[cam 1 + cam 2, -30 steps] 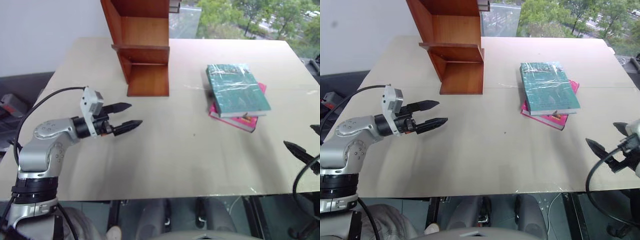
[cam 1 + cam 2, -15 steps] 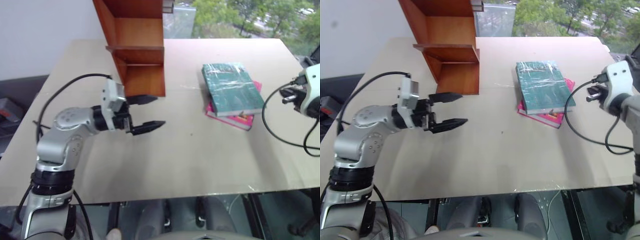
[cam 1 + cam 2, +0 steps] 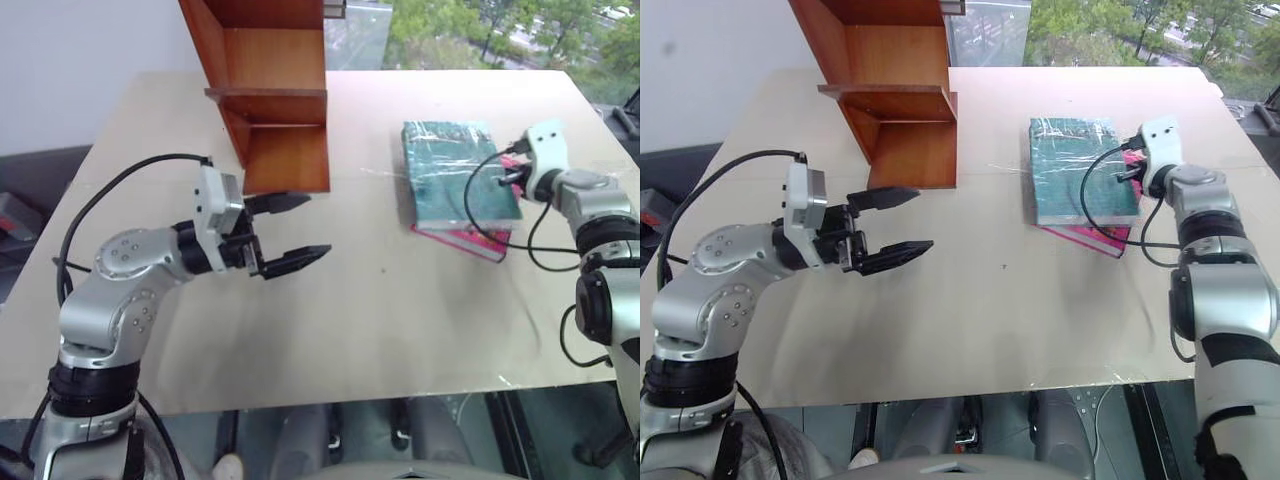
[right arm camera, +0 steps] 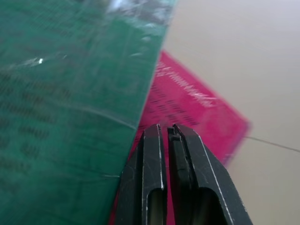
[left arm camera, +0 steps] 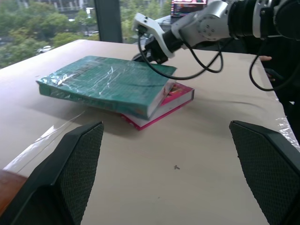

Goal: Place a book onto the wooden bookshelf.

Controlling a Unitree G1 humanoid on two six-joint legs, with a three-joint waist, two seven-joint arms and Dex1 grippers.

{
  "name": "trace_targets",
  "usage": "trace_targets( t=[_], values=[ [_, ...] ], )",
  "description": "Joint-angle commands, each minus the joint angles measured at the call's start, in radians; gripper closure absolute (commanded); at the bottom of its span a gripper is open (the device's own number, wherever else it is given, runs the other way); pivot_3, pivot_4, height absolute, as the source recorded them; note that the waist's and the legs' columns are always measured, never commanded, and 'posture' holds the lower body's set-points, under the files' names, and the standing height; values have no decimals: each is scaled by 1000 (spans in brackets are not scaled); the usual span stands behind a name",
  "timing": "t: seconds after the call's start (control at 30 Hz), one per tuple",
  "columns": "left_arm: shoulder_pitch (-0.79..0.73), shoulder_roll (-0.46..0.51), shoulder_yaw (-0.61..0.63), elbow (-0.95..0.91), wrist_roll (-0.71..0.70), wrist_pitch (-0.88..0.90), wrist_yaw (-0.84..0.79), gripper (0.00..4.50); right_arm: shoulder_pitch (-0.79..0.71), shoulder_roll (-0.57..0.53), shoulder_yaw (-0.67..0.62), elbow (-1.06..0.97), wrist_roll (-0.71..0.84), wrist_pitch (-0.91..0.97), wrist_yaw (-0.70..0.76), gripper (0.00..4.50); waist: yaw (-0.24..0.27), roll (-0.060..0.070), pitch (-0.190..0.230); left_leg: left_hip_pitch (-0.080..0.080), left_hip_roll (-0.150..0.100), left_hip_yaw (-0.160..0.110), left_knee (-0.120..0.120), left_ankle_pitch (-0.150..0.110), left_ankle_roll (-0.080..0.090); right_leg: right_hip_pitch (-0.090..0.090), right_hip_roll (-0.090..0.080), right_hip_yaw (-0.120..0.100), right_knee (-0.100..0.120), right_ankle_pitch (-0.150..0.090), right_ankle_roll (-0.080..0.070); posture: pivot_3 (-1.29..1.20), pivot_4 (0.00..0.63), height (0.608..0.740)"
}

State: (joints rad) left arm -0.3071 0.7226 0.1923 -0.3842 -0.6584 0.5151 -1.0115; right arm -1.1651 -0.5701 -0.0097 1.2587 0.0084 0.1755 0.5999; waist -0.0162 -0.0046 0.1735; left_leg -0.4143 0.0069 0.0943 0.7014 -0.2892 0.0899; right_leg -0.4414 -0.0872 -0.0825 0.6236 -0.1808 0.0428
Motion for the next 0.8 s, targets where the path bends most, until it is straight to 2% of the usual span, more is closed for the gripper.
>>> trace_targets(
  t=[0.03, 0.2, 0.33, 0.43, 0.53, 0.63, 0.67, 0.73, 0.8],
  values=[
    [20, 17, 46, -45, -22, -2, 25, 0, -20, -2, -6, -22, -4, -51, 88, 4206, -1, 0, 0, 0, 0, 0, 0, 0, 0, 0, 0, 0, 0, 0, 0, 0, 150, 738],
    [41, 11, 42, -25, -20, -12, 46, 0, 27, 2, -13, -46, -3, -71, 138, 4206, -1, 0, 0, 2, 0, -1, 0, 0, -1, 1, 0, 0, 2, 0, 0, 0, 150, 738],
    [11, -21, 9, 10, -18, 32, 115, 0, 95, -57, -35, -127, 2, -90, 112, 4206, 1, 1, 0, 2, 0, -1, 1, 1, -1, 1, 0, 0, 1, 0, 0, 0, 150, 738],
    [-31, -48, -22, 52, -2, 51, 153, 0, 188, -116, -61, -273, 20, -58, 112, 4206, 10, 1, 0, 2, 0, -2, 1, 1, -1, 2, -1, -1, 1, 0, 0, 0, 150, 738],
    [-101, -85, -76, 113, 12, 121, 211, 0, 376, -179, -138, -611, 83, 83, 110, 4206, 14, 1, 0, 1, -1, -4, 2, 1, -1, 3, -1, -3, 1, 0, 0, 0, 150, 738],
    [-212, -150, -96, 211, -61, 313, 294, 0, 588, -214, -264, -1023, 204, 271, 118, 3501, 20, 3, 0, 1, 0, -4, 2, 1, -1, 3, -1, -3, 1, 0, 0, 0, 150, 738],
    [-259, -177, -95, 265, -86, 375, 309, 0, 672, -222, -309, -1177, 250, 338, 122, 3059, 11, 3, 0, 2, 0, -4, 2, 1, -1, 3, 0, -3, 2, 0, 0, 0, 150, 738],
    [-350, -237, -80, 380, -128, 468, 333, 0, 808, -221, -392, -1438, 331, 462, 112, 2491, 22, 6, -1, 2, 0, -5, 3, 1, -2, 3, 0, -3, 3, 0, 0, 0, 150, 738],
    [-460, -306, -49, 541, -149, 561, 389, 0, 931, -202, -477, -1685, 428, 563, 95, 1686, 32, 6, -1, 2, 0, -5, 3, 2, -3, 4, 1, -3, 3, 0, 0, 0, 150, 738]
  ],
)
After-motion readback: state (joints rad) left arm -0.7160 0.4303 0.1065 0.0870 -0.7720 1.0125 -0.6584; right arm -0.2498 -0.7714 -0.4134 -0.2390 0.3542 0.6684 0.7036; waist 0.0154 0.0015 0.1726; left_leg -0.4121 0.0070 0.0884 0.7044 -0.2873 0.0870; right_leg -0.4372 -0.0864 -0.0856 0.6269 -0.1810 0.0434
